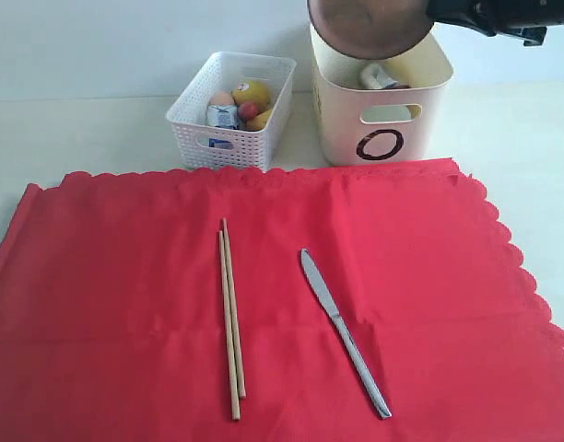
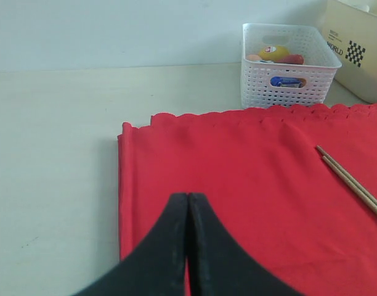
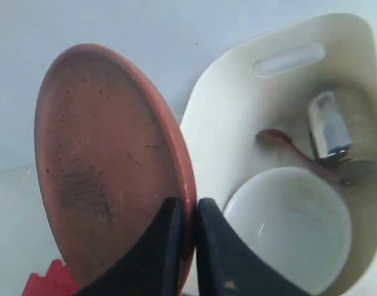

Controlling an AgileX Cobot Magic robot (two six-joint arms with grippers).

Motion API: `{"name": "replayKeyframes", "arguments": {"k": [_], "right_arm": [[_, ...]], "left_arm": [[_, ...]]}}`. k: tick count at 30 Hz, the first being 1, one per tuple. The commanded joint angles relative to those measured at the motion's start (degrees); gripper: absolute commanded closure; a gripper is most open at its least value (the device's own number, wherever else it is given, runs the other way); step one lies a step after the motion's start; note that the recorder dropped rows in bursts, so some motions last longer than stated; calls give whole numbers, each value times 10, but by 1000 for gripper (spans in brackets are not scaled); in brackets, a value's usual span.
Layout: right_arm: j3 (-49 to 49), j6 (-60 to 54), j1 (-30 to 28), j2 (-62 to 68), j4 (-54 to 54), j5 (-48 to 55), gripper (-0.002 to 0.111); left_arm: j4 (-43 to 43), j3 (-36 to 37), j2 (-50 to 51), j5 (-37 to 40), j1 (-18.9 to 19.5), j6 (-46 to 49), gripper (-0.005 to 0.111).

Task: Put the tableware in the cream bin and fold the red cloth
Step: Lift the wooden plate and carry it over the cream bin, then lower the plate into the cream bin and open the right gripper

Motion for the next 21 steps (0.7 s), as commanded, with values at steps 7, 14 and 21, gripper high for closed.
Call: {"name": "replayKeyframes", "arguments": {"k": [7,14,21], "right_arm": [[-7,-7,0,35,13,-71,94],[-7,-7,0,35,-9,-76,71],[-7,-7,0,35,-33,-75,68]], "left_arm": [[1,-2,1,-6,-3,-3,107],[1,-2,1,-6,-3,-3,107],[1,-2,1,-6,-3,-3,107]]}}
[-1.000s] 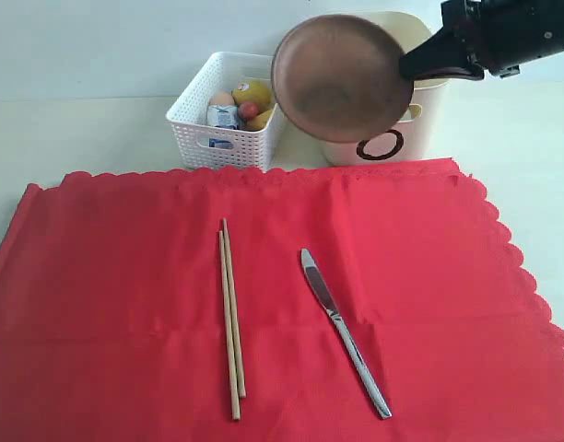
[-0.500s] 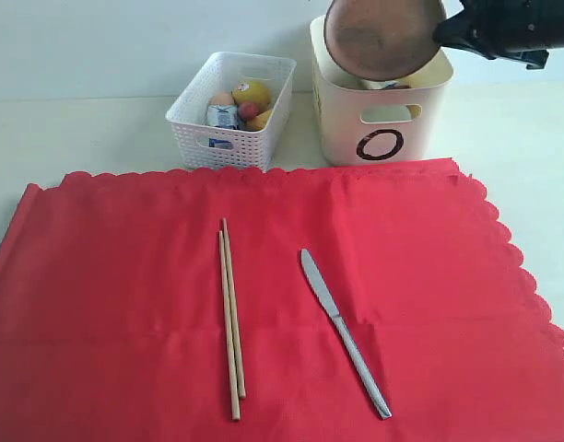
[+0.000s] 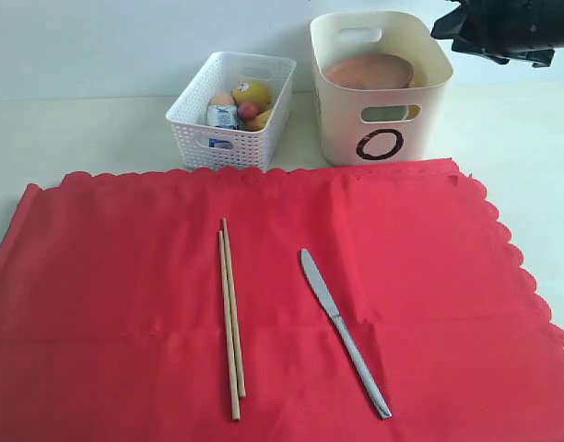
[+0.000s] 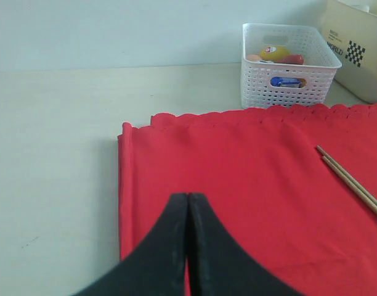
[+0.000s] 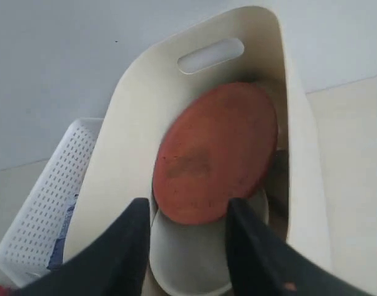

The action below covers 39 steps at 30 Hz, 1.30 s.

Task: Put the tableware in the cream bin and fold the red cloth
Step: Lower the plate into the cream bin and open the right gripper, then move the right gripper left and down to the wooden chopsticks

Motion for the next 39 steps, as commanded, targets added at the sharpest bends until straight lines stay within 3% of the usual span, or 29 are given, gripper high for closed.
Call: {"name": "replayKeyframes", "arguments": {"k": [1,12,19,23,28,31,39], "right_arm": [[-4,-6,0,-1,-17,-2,68],[-4,-7,0,-1,-27,45,68],[-4,-150,0,-8,-29,241,68],[-4,-151,1,-29,-43,304,68],[-4,-146,44,-51,-83,304,68],[-4,-145,108,-53,-109,294,68],[-4,-89,212,-53,-215,223,68]], "left_arm": [[1,-2,1,-6,-3,-3,107],[1,-2,1,-6,-3,-3,107],[1,-2,1,-6,-3,-3,107],[1,-2,1,-6,-3,-3,107],[1,-2,1,-6,-3,-3,107],[1,-2,1,-6,-3,-3,107],[1,-2,1,-6,-3,-3,107]]}}
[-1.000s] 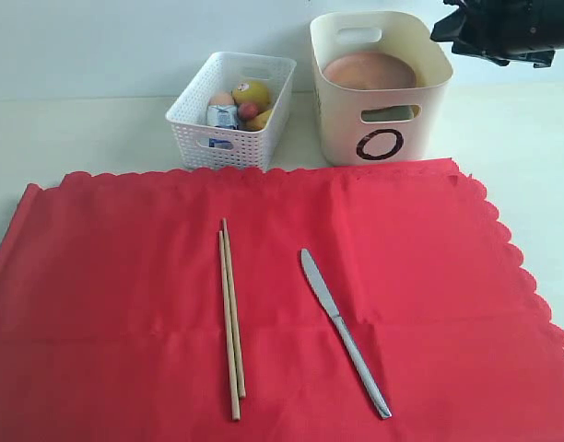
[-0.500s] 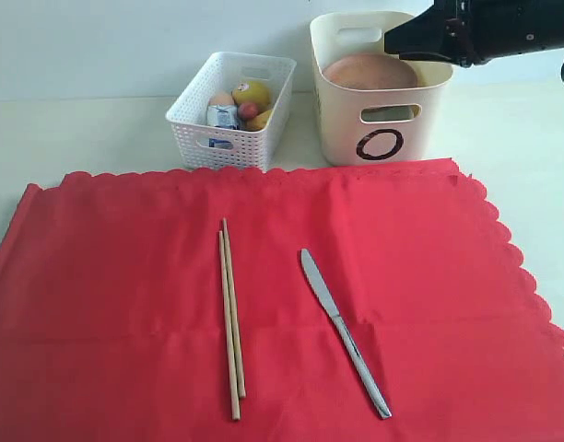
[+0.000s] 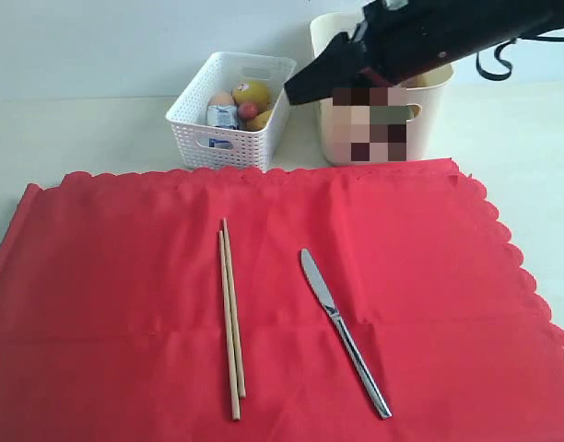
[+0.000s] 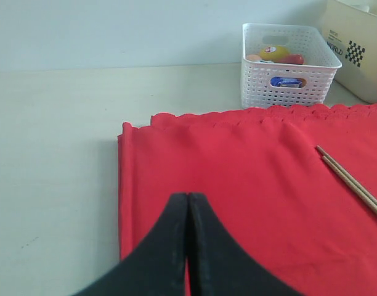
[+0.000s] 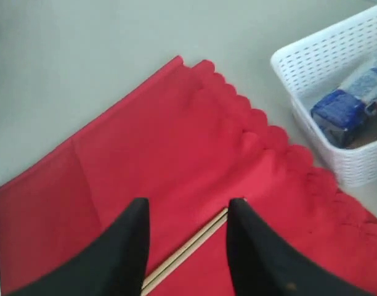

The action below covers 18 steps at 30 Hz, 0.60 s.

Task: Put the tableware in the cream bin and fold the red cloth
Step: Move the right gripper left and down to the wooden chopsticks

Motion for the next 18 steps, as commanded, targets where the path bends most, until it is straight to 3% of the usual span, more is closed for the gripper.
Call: {"name": "replayKeyframes", "arguments": {"k": [1,9,18], "right_arm": [[-4,51,58,-6,-79,-61,68],[-4,178,154,-6,-225,-154,68],[-4,317,253,-6,-357,-181,68]], "left_arm": [[1,-2,1,-6,-3,-3,107],[1,-2,1,-6,-3,-3,107],[1,-2,1,-6,-3,-3,107]]}}
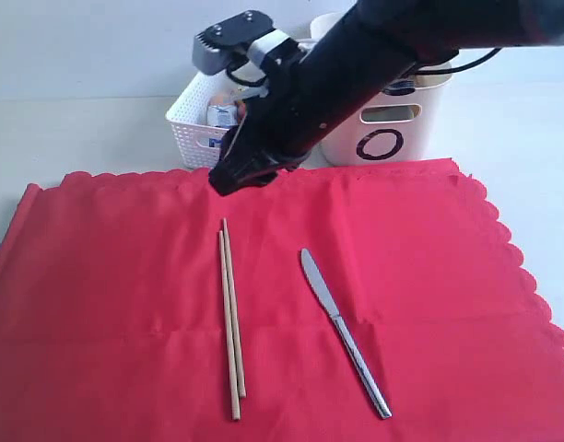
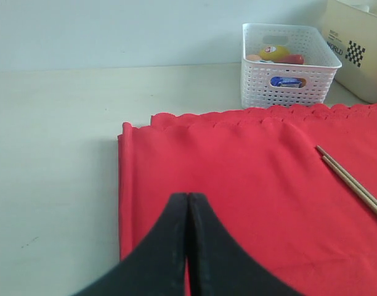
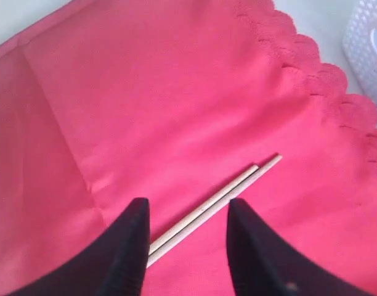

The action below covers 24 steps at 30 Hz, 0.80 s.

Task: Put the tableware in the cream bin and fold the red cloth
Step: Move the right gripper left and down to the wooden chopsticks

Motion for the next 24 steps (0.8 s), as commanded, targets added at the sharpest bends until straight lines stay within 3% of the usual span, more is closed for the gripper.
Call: {"name": "replayKeyframes", "arguments": {"k": [1,12,24], "right_arm": [[-4,83,49,-6,-81,-14,68],[-4,300,146,-6,-275,-32,68],[-4,370,152,53,-309,-45,68]], "left_arm": [[1,-2,1,-6,-3,-3,107],[1,-2,1,-6,-3,-3,107],[1,-2,1,-6,-3,-3,107]]}}
